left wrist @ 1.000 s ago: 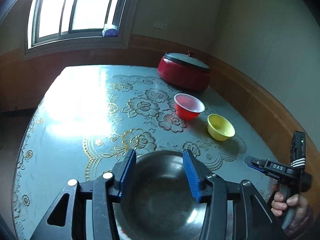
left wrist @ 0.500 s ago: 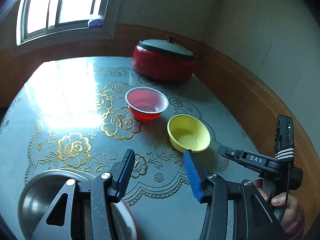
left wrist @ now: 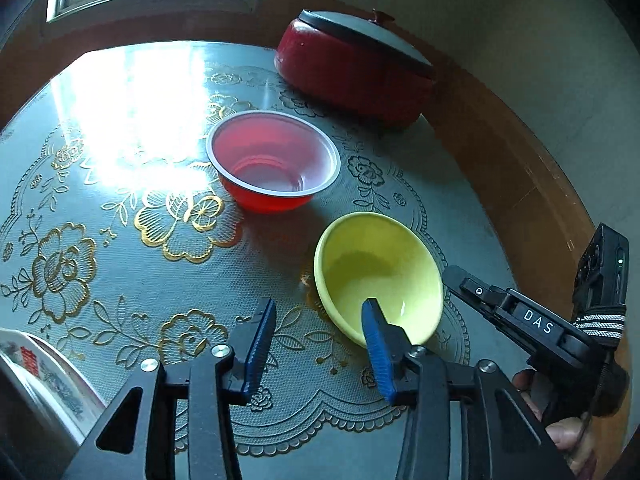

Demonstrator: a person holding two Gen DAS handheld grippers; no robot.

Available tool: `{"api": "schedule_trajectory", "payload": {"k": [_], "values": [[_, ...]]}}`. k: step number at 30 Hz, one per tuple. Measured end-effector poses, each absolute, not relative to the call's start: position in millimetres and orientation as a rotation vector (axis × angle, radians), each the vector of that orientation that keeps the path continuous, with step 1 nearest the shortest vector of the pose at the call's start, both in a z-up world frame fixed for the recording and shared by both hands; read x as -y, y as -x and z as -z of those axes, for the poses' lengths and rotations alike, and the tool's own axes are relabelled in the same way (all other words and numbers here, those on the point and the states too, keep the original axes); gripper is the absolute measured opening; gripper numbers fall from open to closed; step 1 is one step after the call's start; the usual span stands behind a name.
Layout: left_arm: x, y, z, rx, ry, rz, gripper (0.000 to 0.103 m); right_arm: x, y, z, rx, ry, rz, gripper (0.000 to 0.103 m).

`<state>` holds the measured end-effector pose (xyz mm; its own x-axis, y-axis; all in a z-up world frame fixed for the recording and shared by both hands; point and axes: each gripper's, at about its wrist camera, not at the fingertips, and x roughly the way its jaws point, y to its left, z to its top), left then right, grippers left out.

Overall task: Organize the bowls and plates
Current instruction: 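Move the right gripper to the yellow bowl rim and grasp it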

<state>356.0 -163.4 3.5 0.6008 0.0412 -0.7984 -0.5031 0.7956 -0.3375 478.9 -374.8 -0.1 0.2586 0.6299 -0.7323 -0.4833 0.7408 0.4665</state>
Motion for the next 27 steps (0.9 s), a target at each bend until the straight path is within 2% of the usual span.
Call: {"api": "schedule_trajectory", "payload": {"k": [3, 7, 8, 27], "values": [[165, -368, 3, -0.894, 0.567, -0.329, 0.039, 362, -482, 8, -1.101, -0.122, -0.798, 0.017], [165, -380, 15, -0.937, 0.542, -0.324, 0.020, 352, -482, 17, -1.108, -0.097, -0.809, 0.013], [166, -380, 16, -0.938, 0.536, -0.314, 0.017, 352, -482, 19, -1.112, -0.092, -0.807, 0.009], [193, -314, 9, -0.991, 0.495, -0.293, 0.016, 381, -422, 17, -1.174, -0.032, -0.881, 0.010]]}}
